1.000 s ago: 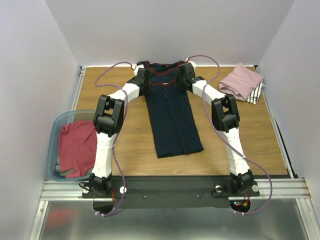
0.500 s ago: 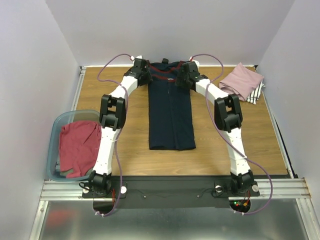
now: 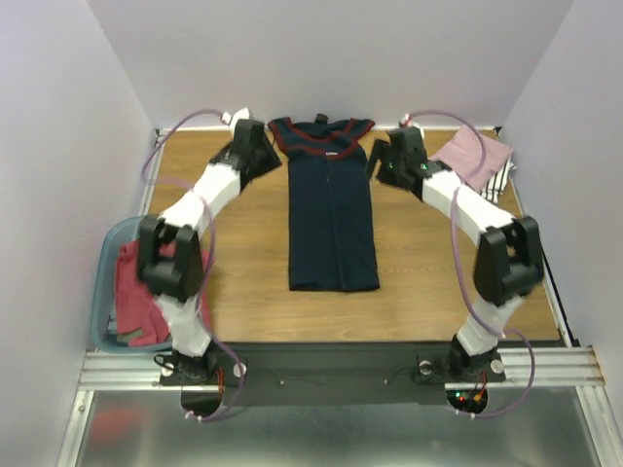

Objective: Fold and stack the tank tops
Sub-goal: Fold the tank top

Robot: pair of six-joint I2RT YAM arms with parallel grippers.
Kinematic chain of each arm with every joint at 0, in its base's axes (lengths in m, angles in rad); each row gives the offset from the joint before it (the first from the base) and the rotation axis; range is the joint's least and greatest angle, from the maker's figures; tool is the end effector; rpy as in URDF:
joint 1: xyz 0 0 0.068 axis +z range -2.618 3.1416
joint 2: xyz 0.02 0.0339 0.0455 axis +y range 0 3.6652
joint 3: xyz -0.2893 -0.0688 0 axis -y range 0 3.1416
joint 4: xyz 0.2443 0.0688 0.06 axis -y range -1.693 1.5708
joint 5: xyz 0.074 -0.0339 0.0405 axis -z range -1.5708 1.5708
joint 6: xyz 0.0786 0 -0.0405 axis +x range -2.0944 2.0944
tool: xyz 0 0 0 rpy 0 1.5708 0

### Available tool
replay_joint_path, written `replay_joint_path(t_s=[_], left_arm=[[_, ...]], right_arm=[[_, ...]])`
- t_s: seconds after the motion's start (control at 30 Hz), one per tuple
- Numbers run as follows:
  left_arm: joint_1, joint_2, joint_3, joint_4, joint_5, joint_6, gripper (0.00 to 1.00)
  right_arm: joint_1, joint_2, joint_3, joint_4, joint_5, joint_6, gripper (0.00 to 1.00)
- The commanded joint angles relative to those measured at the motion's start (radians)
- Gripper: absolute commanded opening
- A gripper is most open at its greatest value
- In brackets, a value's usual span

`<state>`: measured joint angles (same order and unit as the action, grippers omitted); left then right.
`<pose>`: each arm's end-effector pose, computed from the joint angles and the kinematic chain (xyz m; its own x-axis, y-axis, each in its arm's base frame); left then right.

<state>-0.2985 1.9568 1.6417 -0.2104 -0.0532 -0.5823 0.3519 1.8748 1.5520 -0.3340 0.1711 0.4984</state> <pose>0.4903 -0.1465 0.2864 -0.5378 -0.4091 -0.7372 -0.0551 0.8896 -0.4535 0.4526 0.1519 0.2765 -0.6053 0.2795 -0.7453 0.0868 0.9539 0.2873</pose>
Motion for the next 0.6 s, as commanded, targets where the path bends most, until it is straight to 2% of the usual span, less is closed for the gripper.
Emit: replay_joint_path(t_s=[0.0, 0.07, 0.1, 0.17, 0.3, 0.4, 0.57], left_arm=[[-0.091, -0.354, -0.439, 0.090, -0.123, -0.180, 0.45], [-0.186, -0.459, -0.598, 0.143, -0.178, -0.235, 0.45], [-0.227, -0.542, -0.717, 0.152, -0.209, -0.278, 0.45], [-0.342, -0.607, -0.814, 0.154, -0.238, -0.330, 0.45], [-0.467, -0.754, -1.005, 0.158, -0.278, -0.448, 0.49], [-0.539, -0.824, -1.120, 0.183, -0.287, -0.525, 0.54], [-0.559, -0.935, -1.249, 0.287, -0.280, -0.544, 0.58]], right_arm=[[0.013, -0.210, -0.328, 0.015, -0.033, 0.077, 0.81], [0.024, -0.297, -0.461, 0.035, -0.044, 0.101, 0.80], [0.030, -0.375, -0.577, 0.062, -0.059, 0.107, 0.80], [0.050, -0.437, -0.662, 0.073, -0.085, 0.120, 0.79], [0.073, -0.577, -0.838, 0.093, -0.133, 0.156, 0.78], [0.094, -0.651, -0.926, 0.108, -0.156, 0.195, 0.78], [0.143, -0.675, -1.000, 0.154, -0.190, 0.262, 0.73]])
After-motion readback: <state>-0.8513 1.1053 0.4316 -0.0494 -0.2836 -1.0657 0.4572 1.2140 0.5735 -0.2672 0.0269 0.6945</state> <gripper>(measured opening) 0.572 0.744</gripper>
